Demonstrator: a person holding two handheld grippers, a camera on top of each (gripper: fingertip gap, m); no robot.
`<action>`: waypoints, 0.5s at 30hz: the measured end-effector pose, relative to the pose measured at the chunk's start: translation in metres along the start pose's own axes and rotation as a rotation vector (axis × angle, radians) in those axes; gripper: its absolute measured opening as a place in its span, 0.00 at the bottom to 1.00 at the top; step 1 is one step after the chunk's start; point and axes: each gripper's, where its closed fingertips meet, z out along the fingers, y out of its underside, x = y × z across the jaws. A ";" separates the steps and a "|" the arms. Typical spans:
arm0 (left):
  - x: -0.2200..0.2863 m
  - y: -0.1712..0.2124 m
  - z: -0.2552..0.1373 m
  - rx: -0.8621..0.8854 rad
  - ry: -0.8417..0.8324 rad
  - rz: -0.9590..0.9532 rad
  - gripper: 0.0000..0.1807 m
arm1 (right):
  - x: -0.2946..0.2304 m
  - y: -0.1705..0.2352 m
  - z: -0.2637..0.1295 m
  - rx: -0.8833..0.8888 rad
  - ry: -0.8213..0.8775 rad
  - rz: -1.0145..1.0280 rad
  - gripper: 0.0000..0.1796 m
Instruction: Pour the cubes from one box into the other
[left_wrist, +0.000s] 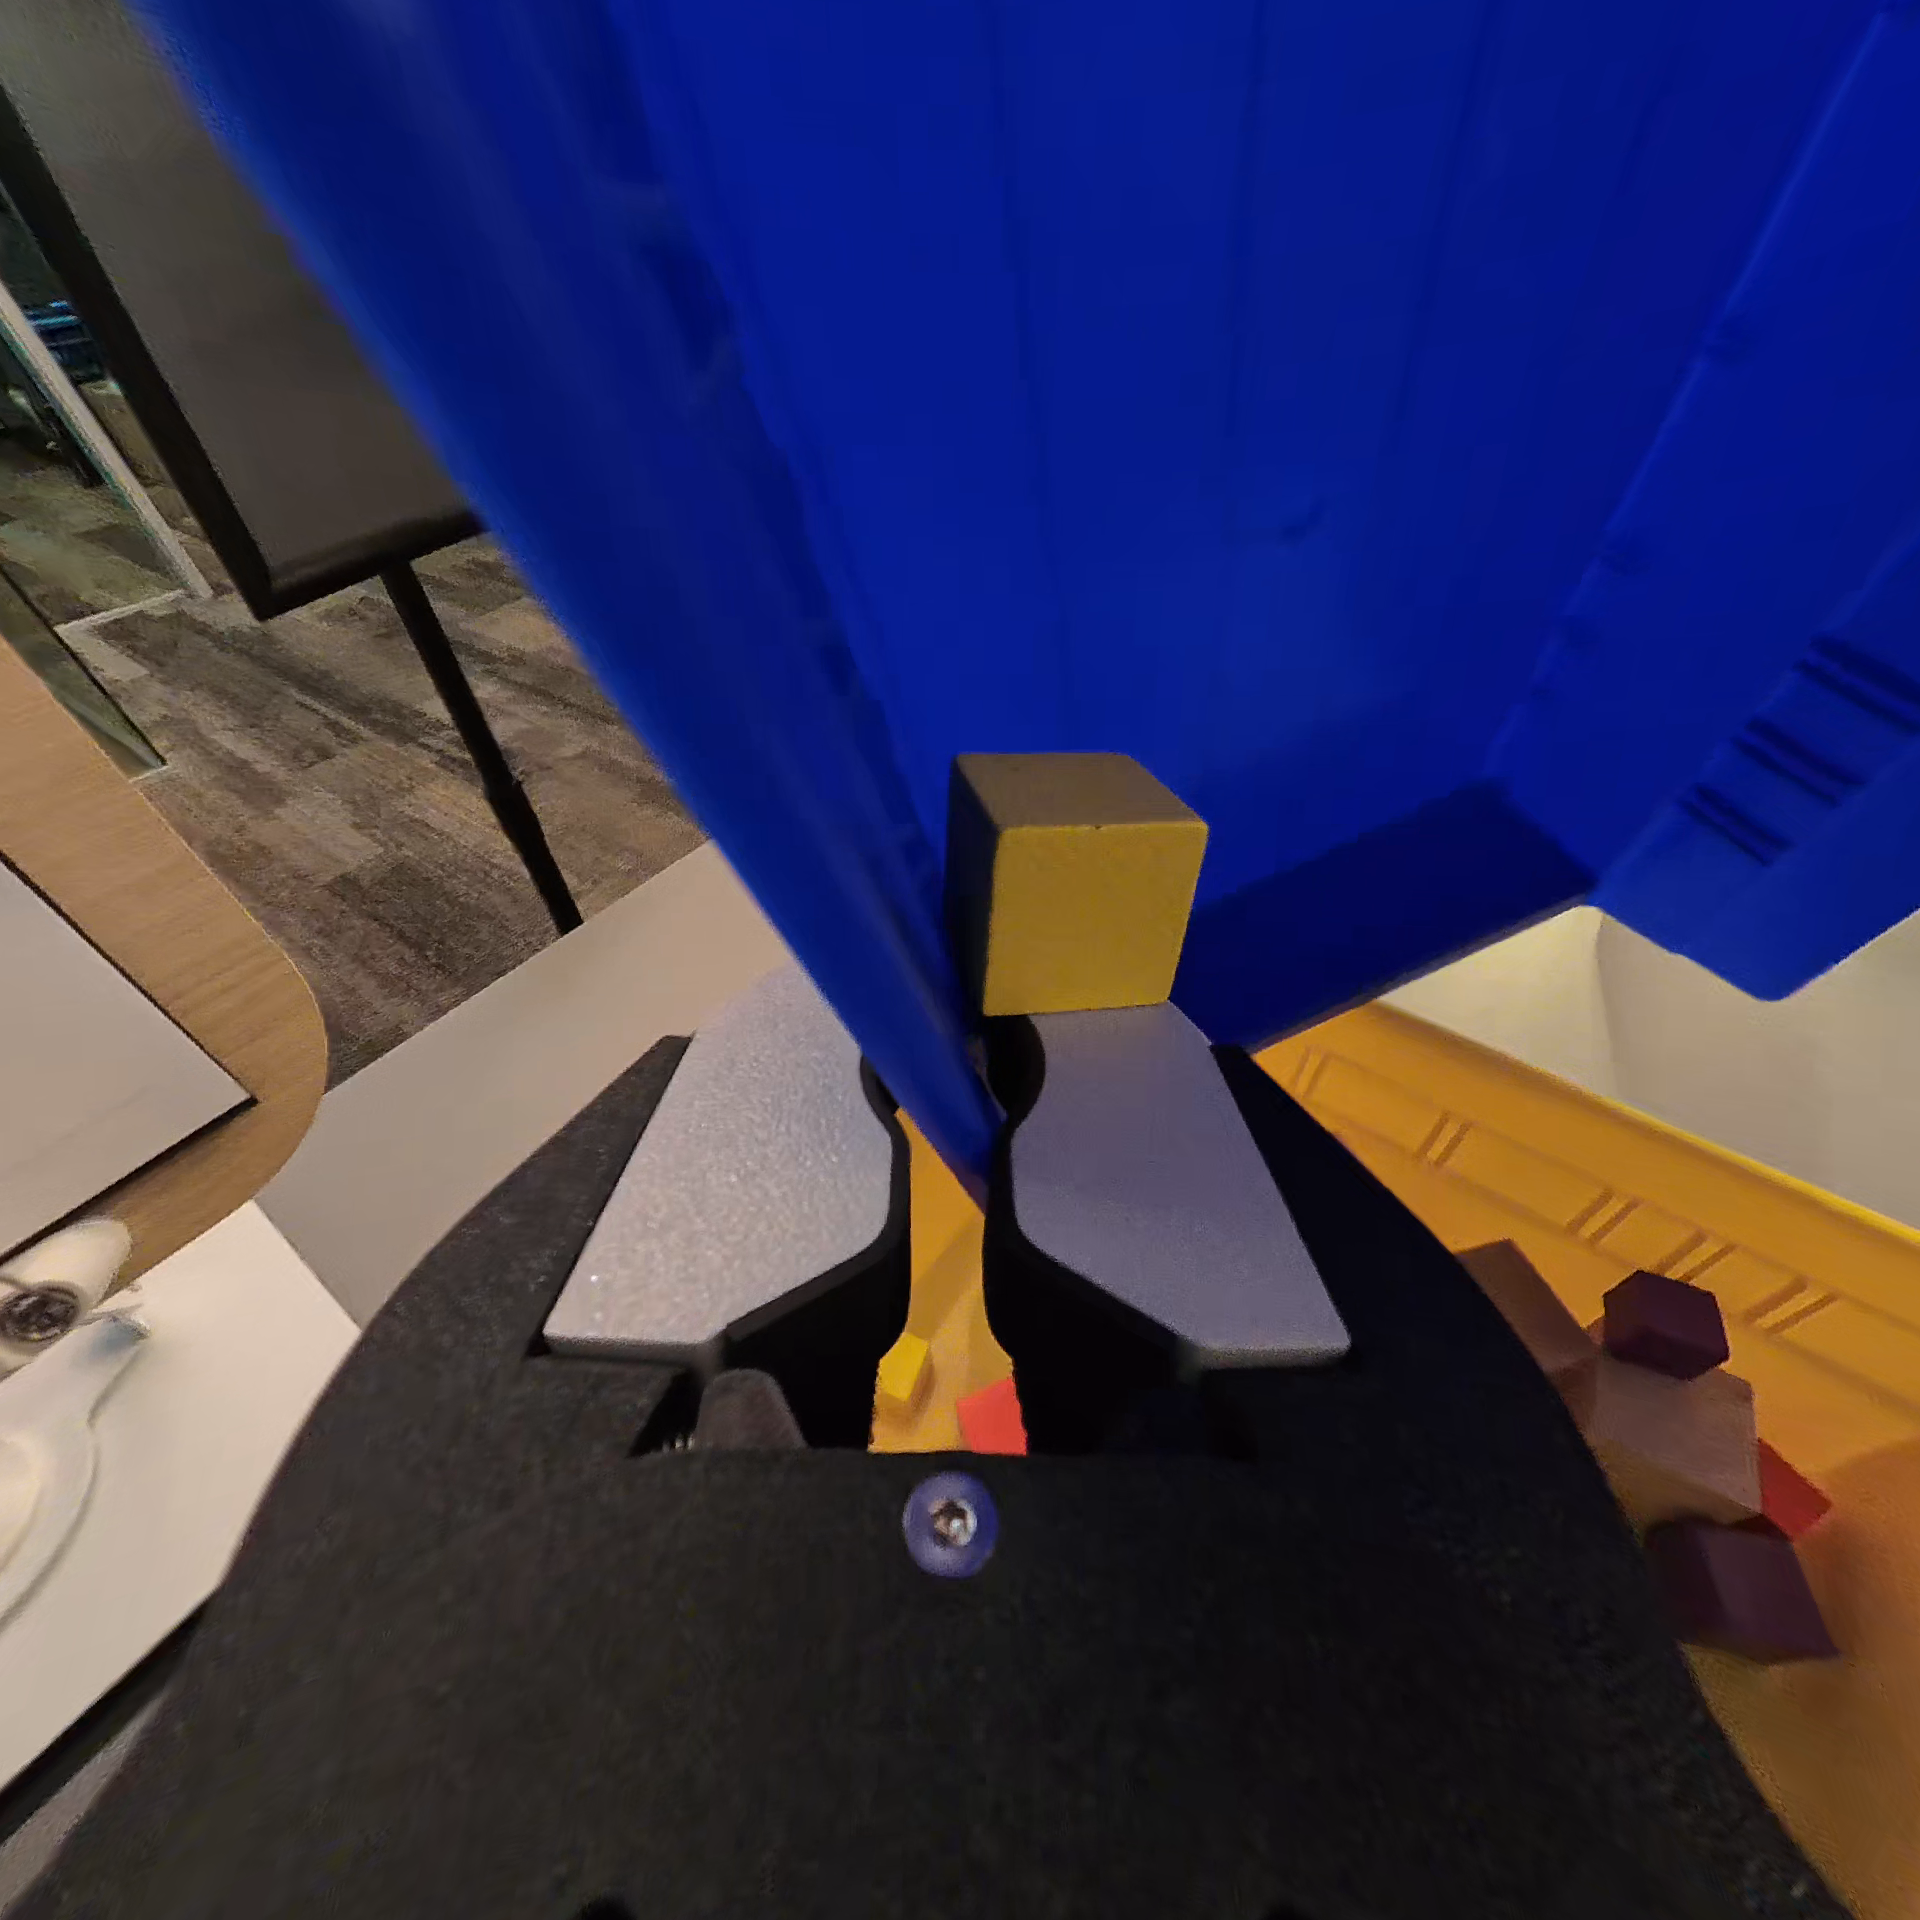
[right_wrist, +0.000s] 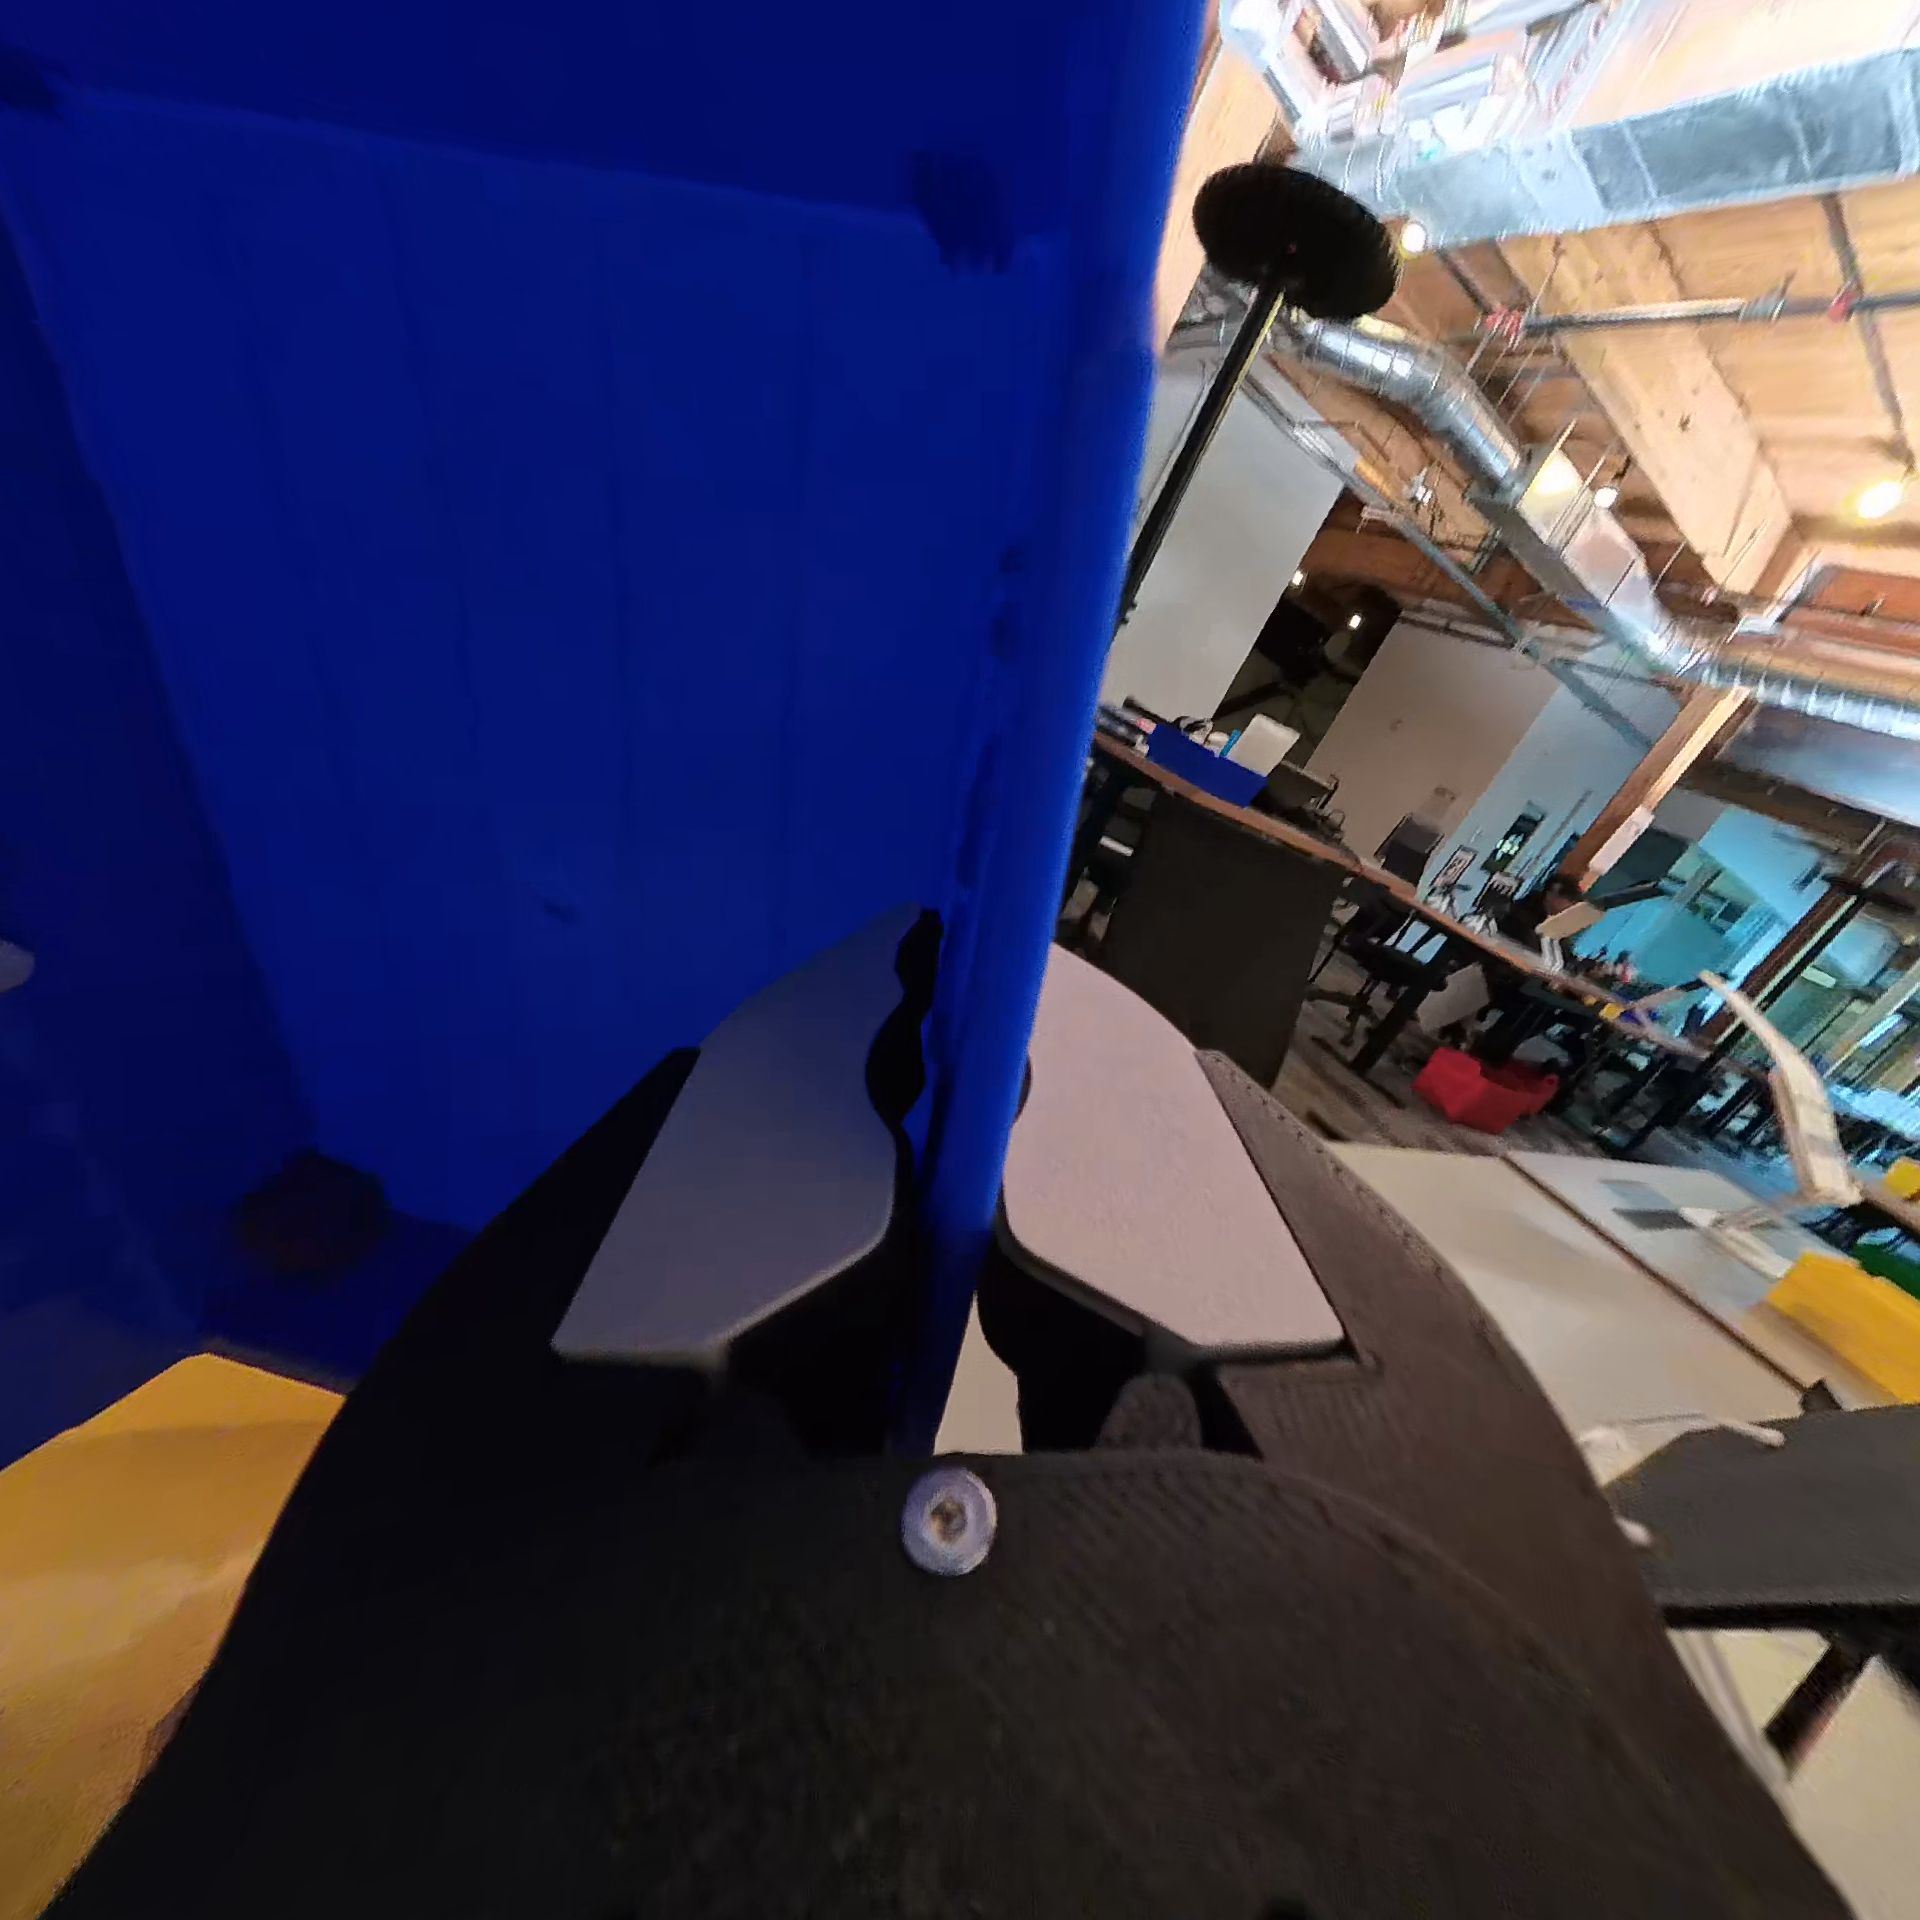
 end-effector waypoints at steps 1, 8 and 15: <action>0.002 0.001 0.002 -0.016 -0.001 0.018 0.05 | 0.002 0.005 0.002 -0.020 -0.009 0.024 0.02; 0.002 -0.011 0.004 -0.077 0.007 -0.018 0.05 | 0.011 0.002 0.017 -0.102 -0.049 0.067 0.02; -0.003 -0.028 -0.004 -0.033 -0.010 -0.022 0.05 | 0.012 -0.023 0.017 -0.064 -0.043 0.015 0.02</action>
